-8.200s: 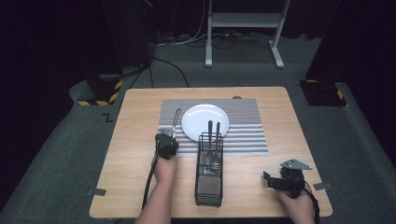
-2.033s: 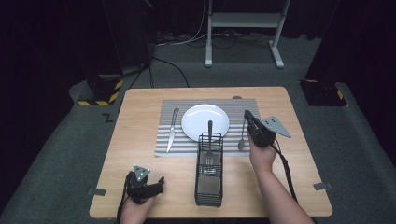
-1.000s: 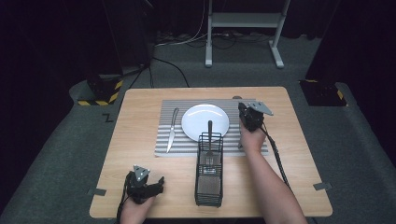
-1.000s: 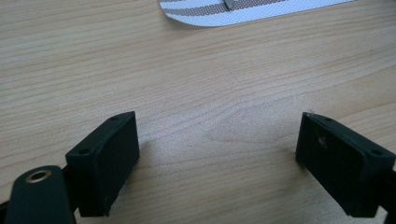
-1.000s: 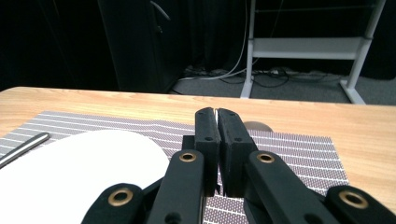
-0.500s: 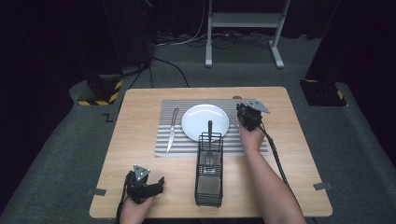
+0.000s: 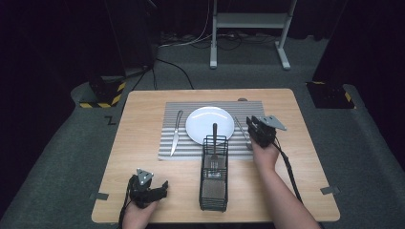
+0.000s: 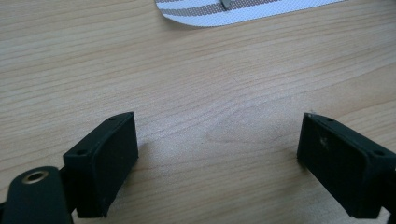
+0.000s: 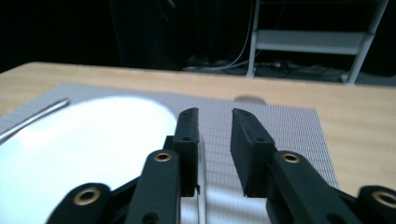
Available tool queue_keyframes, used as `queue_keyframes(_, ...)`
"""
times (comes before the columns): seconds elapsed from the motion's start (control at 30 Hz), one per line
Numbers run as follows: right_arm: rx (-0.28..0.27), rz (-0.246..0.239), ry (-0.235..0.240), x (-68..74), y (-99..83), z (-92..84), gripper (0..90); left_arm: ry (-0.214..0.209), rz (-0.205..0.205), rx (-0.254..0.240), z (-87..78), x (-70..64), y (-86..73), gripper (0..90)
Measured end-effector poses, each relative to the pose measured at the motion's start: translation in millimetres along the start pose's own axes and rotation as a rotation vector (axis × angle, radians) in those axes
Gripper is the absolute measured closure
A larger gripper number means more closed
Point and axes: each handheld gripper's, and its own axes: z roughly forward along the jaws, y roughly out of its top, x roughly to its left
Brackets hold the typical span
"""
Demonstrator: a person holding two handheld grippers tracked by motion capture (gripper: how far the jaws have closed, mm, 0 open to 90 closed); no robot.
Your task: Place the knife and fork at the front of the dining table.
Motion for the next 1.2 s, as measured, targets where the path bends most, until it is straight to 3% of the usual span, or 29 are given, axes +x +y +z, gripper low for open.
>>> queue_keyframes(0.1,0.036,0.001,0.004,-4.0,-14.8,-21.7,67.3,-0.002,0.004,0.001,0.5,0.1,0.4,12.1)
queue_keyframes(0.27,0.094,0.010,0.010,-5.8,-32.5,-43.2,64.0,-0.002,0.005,0.003,0.6,0.0,0.5,11.9)
queue_keyframes(0.3,0.109,-0.002,-0.011,-5.7,-39.7,-50.5,74.3,-0.002,0.005,0.002,0.6,0.0,0.5,11.9)
queue_keyframes(0.33,0.109,-0.002,-0.011,-5.7,-39.7,-50.5,74.3,-0.002,0.005,0.002,0.6,0.0,0.5,11.9)
queue_keyframes(0.43,0.116,-0.027,-0.080,-9.6,-45.7,-57.2,86.2,0.003,0.004,0.002,0.5,-0.5,0.5,12.0)
queue_keyframes(0.57,0.193,0.011,-0.086,-20.3,-48.4,-45.0,87.3,0.003,0.001,0.001,0.7,-0.6,0.5,11.9)
queue_keyframes(0.63,0.191,0.003,-0.081,-20.0,-47.9,-43.4,88.0,0.000,0.000,0.001,0.7,-0.4,0.6,11.9)
queue_keyframes(0.73,0.239,-0.020,-0.093,-14.0,-46.3,-35.6,89.9,-0.002,0.002,0.001,0.9,-0.2,0.7,11.8)
queue_keyframes(1.2,0.302,-0.025,-0.096,-8.1,-47.8,-33.6,90.0,-0.002,0.001,0.000,0.8,-0.1,0.6,11.9)
